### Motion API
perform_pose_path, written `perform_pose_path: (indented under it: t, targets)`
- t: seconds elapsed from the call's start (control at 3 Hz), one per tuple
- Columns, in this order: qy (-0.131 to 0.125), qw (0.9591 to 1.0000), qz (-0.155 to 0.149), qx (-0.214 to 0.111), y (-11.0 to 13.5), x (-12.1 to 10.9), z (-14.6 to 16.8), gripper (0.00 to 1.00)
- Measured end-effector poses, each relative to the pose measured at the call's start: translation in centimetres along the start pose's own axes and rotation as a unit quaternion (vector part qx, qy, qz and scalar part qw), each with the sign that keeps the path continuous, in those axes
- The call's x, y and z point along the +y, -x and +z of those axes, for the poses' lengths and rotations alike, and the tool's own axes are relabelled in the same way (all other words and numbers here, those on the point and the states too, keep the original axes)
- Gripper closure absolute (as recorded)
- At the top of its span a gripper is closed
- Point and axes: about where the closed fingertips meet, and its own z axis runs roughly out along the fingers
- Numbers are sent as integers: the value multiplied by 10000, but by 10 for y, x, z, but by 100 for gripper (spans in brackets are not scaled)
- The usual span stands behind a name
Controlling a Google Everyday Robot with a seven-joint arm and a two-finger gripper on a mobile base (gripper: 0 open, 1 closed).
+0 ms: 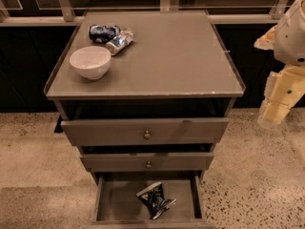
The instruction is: Pick blue chip bag from bottom drawer and place on counter
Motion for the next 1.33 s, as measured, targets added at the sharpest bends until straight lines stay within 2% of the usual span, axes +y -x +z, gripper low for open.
perform_pose_path:
  t: [0.33, 0.67, 1.0, 1.33]
  targets:
    - [0, 10000, 0, 0, 0, 0, 0, 0]
    - [-67, 9999, 45, -134, 0, 2, 4, 0]
    - [56, 9976, 389, -570, 0, 24, 37, 0]
    - [257, 9888, 985, -1090, -10, 61, 91, 0]
